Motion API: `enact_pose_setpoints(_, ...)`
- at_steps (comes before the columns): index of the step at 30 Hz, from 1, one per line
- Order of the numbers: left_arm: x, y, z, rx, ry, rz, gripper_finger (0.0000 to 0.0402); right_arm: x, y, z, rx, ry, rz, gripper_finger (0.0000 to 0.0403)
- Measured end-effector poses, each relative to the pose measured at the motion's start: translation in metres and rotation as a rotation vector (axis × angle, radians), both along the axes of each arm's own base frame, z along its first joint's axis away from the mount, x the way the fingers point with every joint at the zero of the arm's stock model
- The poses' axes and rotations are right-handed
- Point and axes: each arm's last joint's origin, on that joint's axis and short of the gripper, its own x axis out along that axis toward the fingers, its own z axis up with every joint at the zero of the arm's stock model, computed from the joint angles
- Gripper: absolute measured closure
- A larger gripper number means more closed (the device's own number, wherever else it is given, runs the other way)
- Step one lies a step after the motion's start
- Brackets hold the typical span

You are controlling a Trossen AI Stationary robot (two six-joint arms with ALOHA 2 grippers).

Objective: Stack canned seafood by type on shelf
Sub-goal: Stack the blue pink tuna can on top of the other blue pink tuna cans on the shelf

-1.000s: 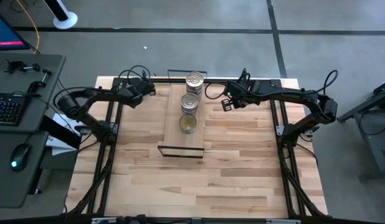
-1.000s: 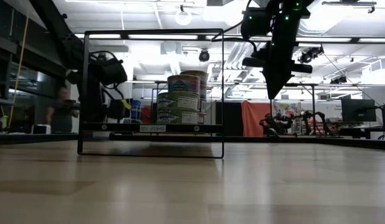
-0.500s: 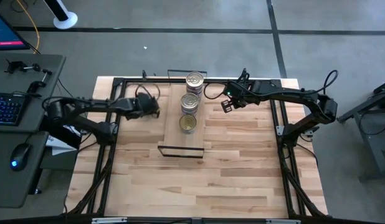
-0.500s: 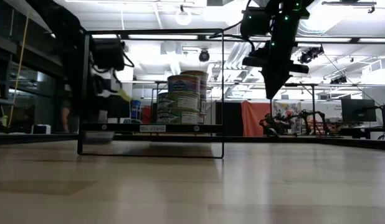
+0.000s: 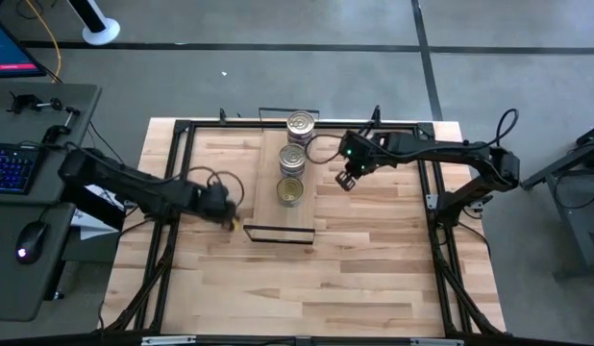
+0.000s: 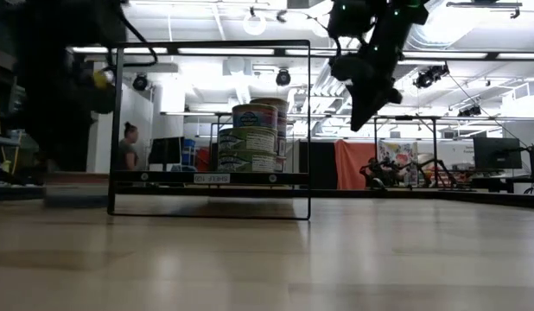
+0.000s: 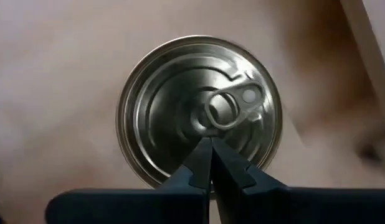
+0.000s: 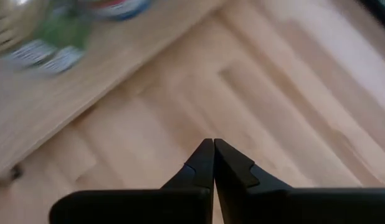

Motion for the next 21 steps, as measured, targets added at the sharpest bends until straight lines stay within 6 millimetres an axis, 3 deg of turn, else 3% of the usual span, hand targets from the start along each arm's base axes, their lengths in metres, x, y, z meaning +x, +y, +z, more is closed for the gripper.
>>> enact_pose_setpoints(4,-0.002,-0.03,0.005,-0.136,0.004,-0.121,0.0401,0.007,0.021,0.0,0.013,-0.009,0.154,0.0403)
enact_pose_setpoints(11,-0.015,-0.073,0.012,-0.227,-0.001,-0.29,0.0402,0.013,0.068,0.0,0.051,-0.012,0.297,0.0403)
enact_pose_setpoints(21,-0.02,-0.141,0.014,-0.256,-0.35,-0.699,0.0401,0.003,0.173,0.001,0.166,-0.075,0.261,0.0403)
